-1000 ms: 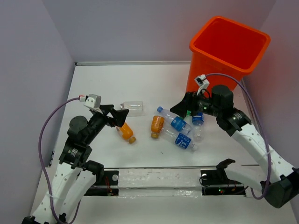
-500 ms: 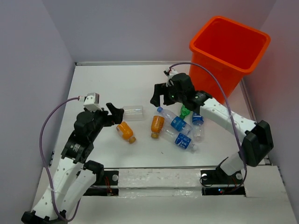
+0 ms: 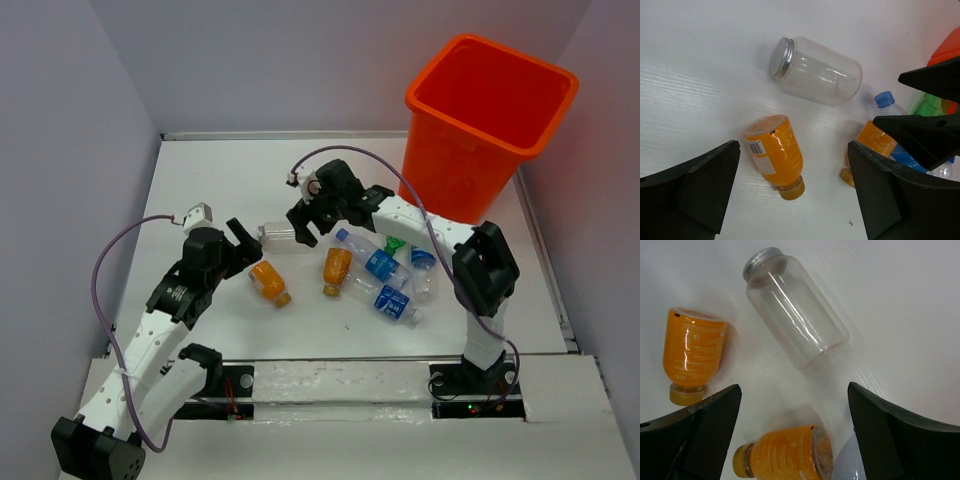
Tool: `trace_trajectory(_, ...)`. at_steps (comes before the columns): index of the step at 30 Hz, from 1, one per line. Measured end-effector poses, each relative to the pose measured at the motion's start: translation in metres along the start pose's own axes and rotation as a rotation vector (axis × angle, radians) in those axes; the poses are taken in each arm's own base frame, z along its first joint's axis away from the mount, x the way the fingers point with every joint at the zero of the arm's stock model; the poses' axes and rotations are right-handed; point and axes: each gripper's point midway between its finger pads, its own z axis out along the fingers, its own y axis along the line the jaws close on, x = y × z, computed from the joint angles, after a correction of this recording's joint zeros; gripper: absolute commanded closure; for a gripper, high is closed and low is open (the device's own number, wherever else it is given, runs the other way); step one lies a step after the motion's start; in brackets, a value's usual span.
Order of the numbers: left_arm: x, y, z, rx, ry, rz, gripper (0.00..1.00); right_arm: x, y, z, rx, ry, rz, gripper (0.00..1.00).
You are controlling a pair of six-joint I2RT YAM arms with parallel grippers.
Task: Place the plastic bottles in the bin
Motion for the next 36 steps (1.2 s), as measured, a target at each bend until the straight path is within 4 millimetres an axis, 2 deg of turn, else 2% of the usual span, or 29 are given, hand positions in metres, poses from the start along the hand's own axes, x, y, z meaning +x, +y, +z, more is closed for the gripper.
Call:
trace_trajectory(3, 0.003, 0.000, -0.001, 0.004, -0.002, -0.057, 0.02, -0.009, 0.005, 0.009, -0.072, 0.005, -0.101, 0.07)
trace_trajectory(10, 0.030, 0.010, 0.003, -0.009, 0.071, -0.125, 0.01, -0.037, 0.006, 0.037, -0.161, 0.002, -0.258, 0.07)
trace_trajectory(12, 0.038, 0.011, 0.006, -0.023, 0.110, -0.127, 0.01, -0.034, 0.005, 0.047, -0.175, 0.022, -0.276, 0.07)
trace_trajectory(17, 0.057, 0.017, 0.014, -0.058, 0.189, -0.135, 0.01, -0.006, 0.003, 0.076, -0.223, 0.106, -0.289, 0.07)
trace_trajectory(20, 0.068, 0.022, 0.016, -0.069, 0.214, -0.151, 0.01, 0.005, 0.002, 0.085, -0.234, 0.133, -0.291, 0.21)
trace_trajectory(21, 0.071, 0.024, 0.018, -0.072, 0.218, -0.157, 0.01, 0.007, 0.002, 0.087, -0.238, 0.138, -0.288, 0.34)
trace_trajectory(22, 0.074, 0.026, 0.019, -0.077, 0.225, -0.163, 0.01, 0.009, 0.002, 0.088, -0.239, 0.140, -0.289, 0.39)
trace_trajectory(23, 0.078, 0.028, 0.021, -0.085, 0.232, -0.168, 0.01, 0.009, 0.003, 0.089, -0.239, 0.139, -0.286, 0.40)
trace_trajectory(25, 0.086, 0.033, 0.026, -0.102, 0.250, -0.174, 0.01, 0.007, 0.003, 0.090, -0.238, 0.128, -0.288, 0.31)
trace_trajectory(28, 0.096, 0.039, 0.033, -0.130, 0.276, -0.178, 0.01, 0.003, 0.003, 0.097, -0.232, 0.092, -0.275, 0.05)
trace_trajectory(33, 0.100, 0.040, 0.041, -0.143, 0.288, -0.177, 0.01, 0.000, 0.007, 0.101, -0.241, 0.066, -0.253, 0.02)
trace_trajectory(36, 0.101, 0.040, 0.047, -0.147, 0.291, -0.175, 0.01, 0.000, 0.009, 0.102, -0.247, 0.061, -0.248, 0.04)
